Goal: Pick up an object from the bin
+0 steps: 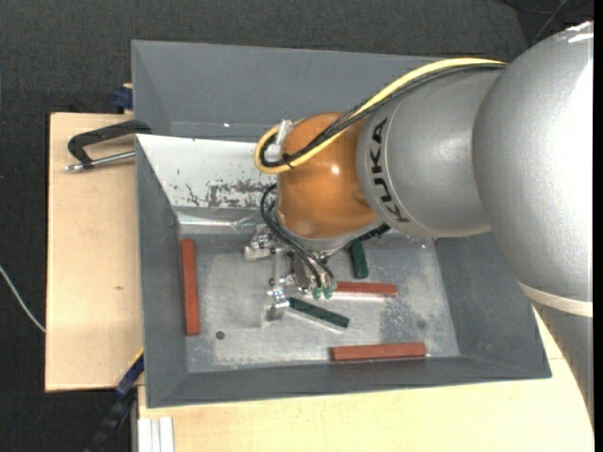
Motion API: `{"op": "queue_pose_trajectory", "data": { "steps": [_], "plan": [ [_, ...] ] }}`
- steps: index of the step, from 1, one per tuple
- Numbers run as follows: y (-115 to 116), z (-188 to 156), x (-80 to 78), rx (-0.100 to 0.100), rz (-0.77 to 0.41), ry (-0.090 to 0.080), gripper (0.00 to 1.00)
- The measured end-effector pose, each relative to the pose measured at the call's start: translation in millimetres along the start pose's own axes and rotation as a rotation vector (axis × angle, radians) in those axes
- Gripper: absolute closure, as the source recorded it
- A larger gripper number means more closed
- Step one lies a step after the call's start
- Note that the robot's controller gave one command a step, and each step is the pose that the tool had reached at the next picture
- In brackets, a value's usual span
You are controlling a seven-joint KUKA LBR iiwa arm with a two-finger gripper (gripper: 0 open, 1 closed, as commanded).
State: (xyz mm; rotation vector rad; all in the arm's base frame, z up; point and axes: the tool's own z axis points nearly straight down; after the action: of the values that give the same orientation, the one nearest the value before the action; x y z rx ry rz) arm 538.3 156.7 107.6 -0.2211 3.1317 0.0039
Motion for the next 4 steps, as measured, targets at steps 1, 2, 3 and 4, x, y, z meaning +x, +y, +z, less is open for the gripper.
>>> {"op": "queue_pose_trajectory", "data": {
  "steps": [1, 2, 3, 4],
  "plan": [
    [-20, 4, -14.9, 0.002, -0.17, -0.002, 0.0],
    [-43, 14, -8.4, 0.001, -0.279, 0.0, 0.0],
    [-75, 22, -0.3, 0.001, -0.229, 0.002, 1.0],
    [-75, 22, -0.3, 0.001, -0.228, 0.002, 1.0]
  ]
}}
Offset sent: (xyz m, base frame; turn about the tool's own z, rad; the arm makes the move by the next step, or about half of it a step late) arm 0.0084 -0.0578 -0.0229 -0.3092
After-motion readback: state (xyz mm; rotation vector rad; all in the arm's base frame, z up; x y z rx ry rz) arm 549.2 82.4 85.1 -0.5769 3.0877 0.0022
